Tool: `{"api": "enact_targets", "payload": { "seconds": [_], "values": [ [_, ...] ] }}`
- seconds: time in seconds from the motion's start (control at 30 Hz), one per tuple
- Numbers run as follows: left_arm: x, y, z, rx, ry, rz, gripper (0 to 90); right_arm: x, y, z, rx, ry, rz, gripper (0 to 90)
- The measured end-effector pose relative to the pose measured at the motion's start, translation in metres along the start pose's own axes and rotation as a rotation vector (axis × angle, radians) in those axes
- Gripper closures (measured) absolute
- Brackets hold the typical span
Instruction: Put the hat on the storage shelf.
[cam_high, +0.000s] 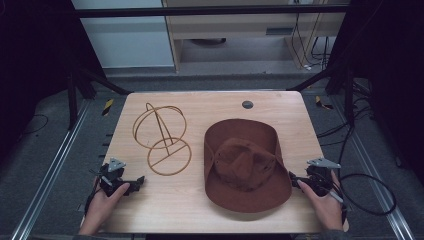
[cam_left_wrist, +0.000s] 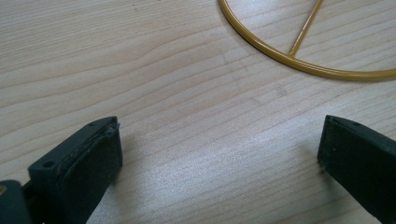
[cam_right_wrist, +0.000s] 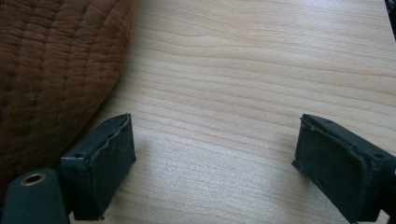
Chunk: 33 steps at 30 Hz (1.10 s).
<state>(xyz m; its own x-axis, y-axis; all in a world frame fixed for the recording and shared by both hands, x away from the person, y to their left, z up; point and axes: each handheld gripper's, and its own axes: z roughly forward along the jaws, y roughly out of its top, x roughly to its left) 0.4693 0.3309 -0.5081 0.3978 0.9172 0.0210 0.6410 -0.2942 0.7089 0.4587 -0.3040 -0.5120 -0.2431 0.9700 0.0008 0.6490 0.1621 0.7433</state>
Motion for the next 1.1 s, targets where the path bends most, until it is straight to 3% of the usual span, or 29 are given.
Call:
{"api": "enact_targets", "payload": {
  "seconds": [0.93, 1.03, 1.1],
  "values": [
    [-0.0063, 0.0005, 0.0006, -0.001, -0.023, 0.020, 0.0, 0.0018, 0.0002, 0.0008, 0.006, -0.018, 0.022, 8.2],
    [-0.0064, 0.0005, 0.0007, -0.001, -0.023, 0.020, 0.0, 0.0018, 0.0010, -0.0007, 0.024, -0.014, 0.021, 9.1],
    [-0.0065, 0.0006, 0.0007, -0.001, -0.024, 0.020, 0.0, 0.0007, 0.0024, -0.0053, 0.009, -0.009, 0.026, 12.2]
  ]
}}
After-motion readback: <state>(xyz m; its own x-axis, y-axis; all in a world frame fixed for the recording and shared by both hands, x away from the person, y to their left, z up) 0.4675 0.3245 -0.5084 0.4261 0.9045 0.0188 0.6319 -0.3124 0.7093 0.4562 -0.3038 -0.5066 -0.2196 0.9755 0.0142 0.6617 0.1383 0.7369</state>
